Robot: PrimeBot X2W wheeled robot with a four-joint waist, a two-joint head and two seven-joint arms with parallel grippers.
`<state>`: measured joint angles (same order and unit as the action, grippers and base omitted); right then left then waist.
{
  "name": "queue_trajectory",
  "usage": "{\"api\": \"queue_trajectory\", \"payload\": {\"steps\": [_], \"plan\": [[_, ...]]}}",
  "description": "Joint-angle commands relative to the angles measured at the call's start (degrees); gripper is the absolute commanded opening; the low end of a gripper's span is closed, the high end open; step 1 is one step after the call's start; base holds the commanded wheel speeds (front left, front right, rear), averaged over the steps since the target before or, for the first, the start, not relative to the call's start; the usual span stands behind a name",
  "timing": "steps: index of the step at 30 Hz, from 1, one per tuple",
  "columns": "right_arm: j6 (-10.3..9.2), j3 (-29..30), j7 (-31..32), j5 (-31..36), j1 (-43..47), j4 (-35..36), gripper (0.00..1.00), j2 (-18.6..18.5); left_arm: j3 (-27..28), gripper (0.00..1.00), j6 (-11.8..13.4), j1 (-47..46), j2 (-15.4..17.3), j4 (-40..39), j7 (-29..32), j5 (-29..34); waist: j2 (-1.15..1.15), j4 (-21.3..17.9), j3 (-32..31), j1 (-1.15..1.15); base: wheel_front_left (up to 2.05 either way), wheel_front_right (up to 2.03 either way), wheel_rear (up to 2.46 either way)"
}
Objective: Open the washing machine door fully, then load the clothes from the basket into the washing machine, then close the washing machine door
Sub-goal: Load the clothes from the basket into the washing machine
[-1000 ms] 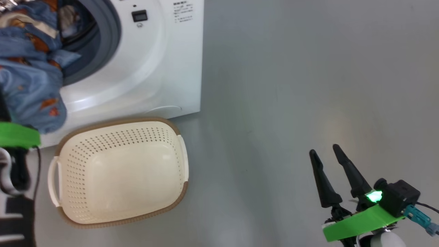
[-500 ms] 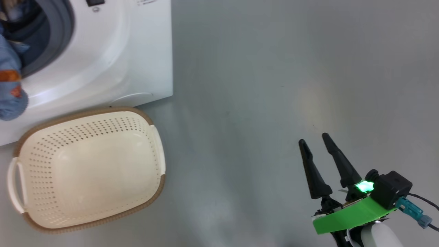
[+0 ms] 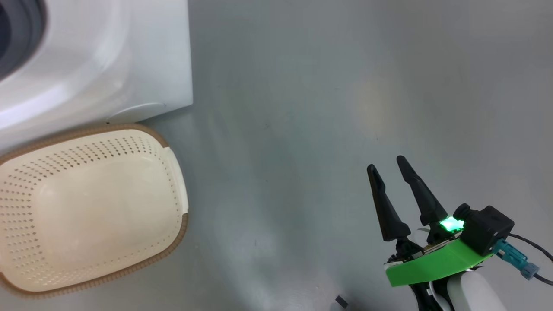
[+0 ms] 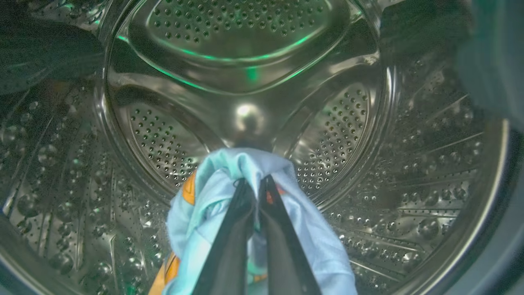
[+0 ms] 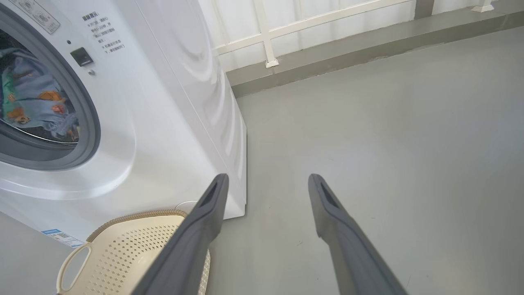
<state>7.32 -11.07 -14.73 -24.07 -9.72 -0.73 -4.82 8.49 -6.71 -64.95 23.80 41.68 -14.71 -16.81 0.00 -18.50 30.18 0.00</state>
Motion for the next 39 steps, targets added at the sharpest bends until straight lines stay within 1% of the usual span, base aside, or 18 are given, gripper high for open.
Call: {"api": "queue_trajectory", "payload": {"steps": [1,3,9,22,32,39], "plan": [[0.17,-1.7,-0.3,0.4,-0.8,1.3,1.00,0.1,1.7,1.00,0.4,0.2,2.4,-1.1,-0.3,1.5,0.00,-0.5,0.6,0.00,0.00,0.00,0.00],[0.17,-2.0,-0.3,0.4,-0.9,1.3,1.00,0.2,2.9,1.00,0.7,0.9,2.1,-1.4,-0.3,2.8,0.00,-0.7,0.9,0.00,0.00,0.00,0.00],[0.17,-2.0,-0.3,0.3,-1.1,1.4,1.00,0.5,4.9,1.00,0.1,2.0,0.8,-0.8,-0.3,4.9,0.00,-0.6,1.7,0.00,0.00,0.00,0.00],[0.17,-2.0,-0.3,0.5,-1.9,1.2,1.00,0.9,8.1,1.00,-0.6,5.0,-2.0,0.2,-0.3,6.5,0.00,0.7,1.5,0.00,0.00,0.00,0.00],[0.17,-1.5,-0.3,0.7,-1.8,1.4,1.00,0.9,9.9,1.00,-0.8,9.6,-4.7,-2.8,-0.3,6.6,0.00,2.1,1.5,0.00,0.00,0.00,0.00],[0.17,-0.3,-0.3,1.0,-1.7,1.5,1.00,0.5,9.0,1.00,-0.8,15.5,-7.3,-7.6,-0.3,7.4,0.00,4.1,1.3,0.00,0.00,0.00,0.00]]}}
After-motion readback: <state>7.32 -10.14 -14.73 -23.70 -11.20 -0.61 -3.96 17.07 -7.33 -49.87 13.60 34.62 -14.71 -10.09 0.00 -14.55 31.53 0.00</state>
